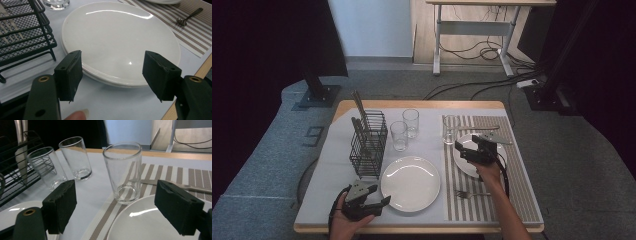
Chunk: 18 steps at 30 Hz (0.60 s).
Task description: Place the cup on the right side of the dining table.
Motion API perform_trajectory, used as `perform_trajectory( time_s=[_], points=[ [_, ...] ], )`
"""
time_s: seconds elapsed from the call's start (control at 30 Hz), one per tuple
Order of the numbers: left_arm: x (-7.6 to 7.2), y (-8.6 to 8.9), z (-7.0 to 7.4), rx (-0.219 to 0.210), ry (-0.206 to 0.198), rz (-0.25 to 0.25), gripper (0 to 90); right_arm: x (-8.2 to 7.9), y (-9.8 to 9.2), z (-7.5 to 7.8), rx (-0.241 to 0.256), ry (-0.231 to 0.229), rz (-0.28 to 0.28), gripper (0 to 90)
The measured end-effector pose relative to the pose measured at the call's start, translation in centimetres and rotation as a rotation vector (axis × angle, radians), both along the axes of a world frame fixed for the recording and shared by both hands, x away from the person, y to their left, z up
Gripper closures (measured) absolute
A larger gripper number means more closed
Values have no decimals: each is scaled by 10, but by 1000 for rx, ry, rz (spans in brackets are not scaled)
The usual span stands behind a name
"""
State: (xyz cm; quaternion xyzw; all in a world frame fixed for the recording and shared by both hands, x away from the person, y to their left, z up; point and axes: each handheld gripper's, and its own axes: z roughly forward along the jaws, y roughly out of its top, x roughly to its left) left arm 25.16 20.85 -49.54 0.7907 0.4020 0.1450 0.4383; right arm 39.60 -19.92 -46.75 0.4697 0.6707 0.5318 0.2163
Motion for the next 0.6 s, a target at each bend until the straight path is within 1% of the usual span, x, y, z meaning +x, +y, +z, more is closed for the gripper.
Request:
perform_trajectory(
  time_s=[0.13, 0.3, 0.33, 0.43, 0.5, 0.6],
  points=[
    [0, 0, 0, 1, 1, 2, 324, -8, -3, -3, -1, -3, 17, 182],
    [0, 0, 0, 1, 0, 2, 324, -21, -5, -6, 9, -19, 33, 183],
    [0, 0, 0, 2, -1, 1, 324, -23, -5, -6, 7, -18, 35, 183],
    [0, 0, 0, 1, -1, 2, 324, -31, -6, -8, -5, -36, 36, 186],
    [0, 0, 0, 2, -1, 2, 324, -37, -7, -10, -1, -45, 41, 191],
    [0, 0, 0, 2, -2, 2, 324, -44, -10, -13, 1, -47, 52, 191]
  ],
)
